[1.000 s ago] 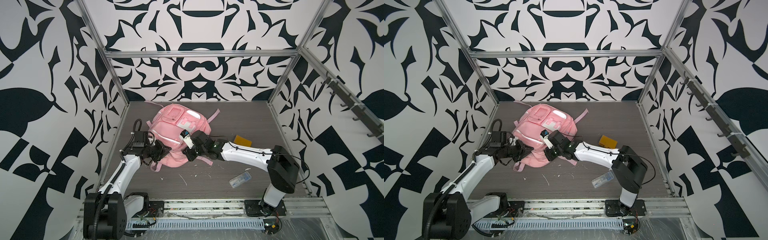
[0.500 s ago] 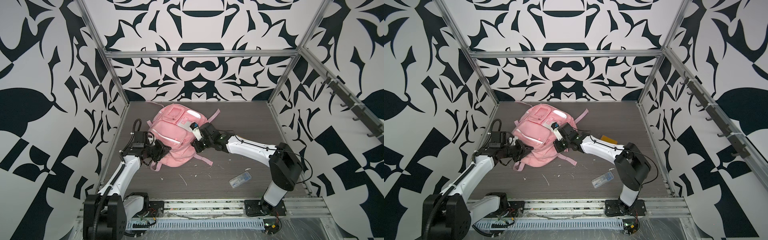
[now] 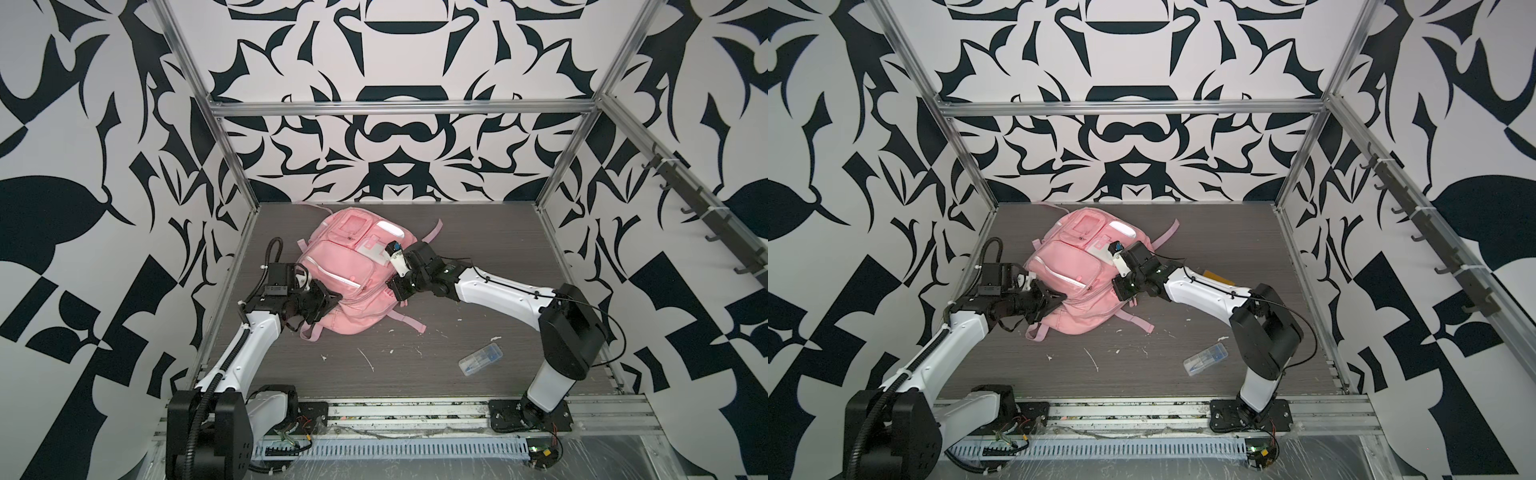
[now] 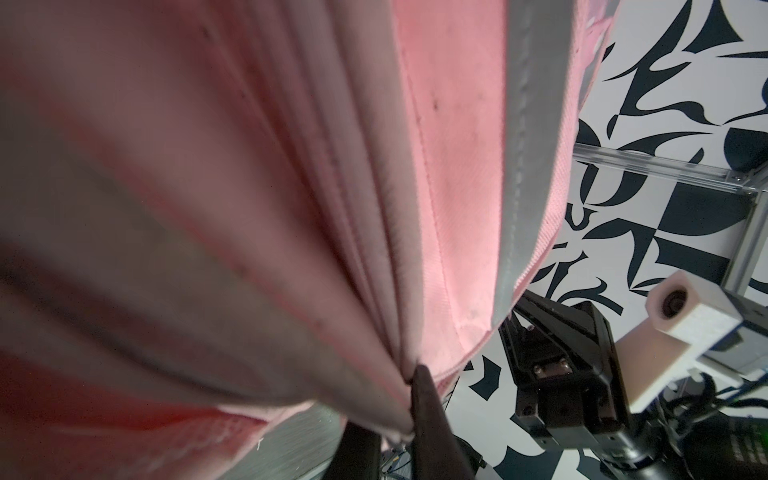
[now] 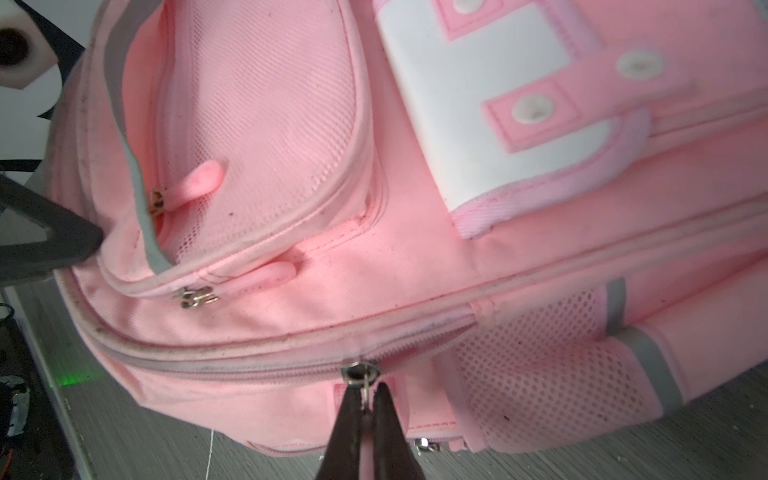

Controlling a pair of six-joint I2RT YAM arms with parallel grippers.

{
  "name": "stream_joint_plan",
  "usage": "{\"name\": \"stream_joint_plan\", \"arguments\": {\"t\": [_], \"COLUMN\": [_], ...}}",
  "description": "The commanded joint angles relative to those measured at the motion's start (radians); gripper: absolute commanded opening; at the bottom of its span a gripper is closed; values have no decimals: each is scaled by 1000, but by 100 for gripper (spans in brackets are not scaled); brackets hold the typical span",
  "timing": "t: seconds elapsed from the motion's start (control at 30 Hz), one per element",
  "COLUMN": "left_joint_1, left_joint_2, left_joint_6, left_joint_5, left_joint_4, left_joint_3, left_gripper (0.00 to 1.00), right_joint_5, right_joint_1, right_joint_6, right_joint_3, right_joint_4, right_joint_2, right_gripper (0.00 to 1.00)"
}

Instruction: Pack the student bag

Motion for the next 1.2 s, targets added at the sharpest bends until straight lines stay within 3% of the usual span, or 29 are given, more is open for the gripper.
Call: {"name": "stream_joint_plan", "arguments": {"t": [0.0, 0.23, 0.67, 0.73, 1.17], "left_joint_1": [17, 17, 15, 16, 15], "left_joint_2": [-20, -6, 4, 7, 31], "left_joint_6": [35, 41, 67, 68, 66], "left_joint_5": [-64, -58, -38, -34, -26], "left_joint_4": [-34, -30, -19, -17, -4], "left_joint_3": [-1, 4, 47, 51, 55], "left_gripper": [0, 0, 0, 0, 7], "right_joint_5": [115, 107, 144, 135, 119], "right_joint_1": [-50, -50, -49, -49, -49], "right_joint_6": [-2, -16, -76, -99, -217], "right_joint_3": [54, 58, 92, 89, 137], "right_joint_4": [-24, -19, -68, -71, -137], "right_joint_2": [-8, -4, -2, -14, -115], "right_gripper": [0, 0, 26, 35, 39]}}
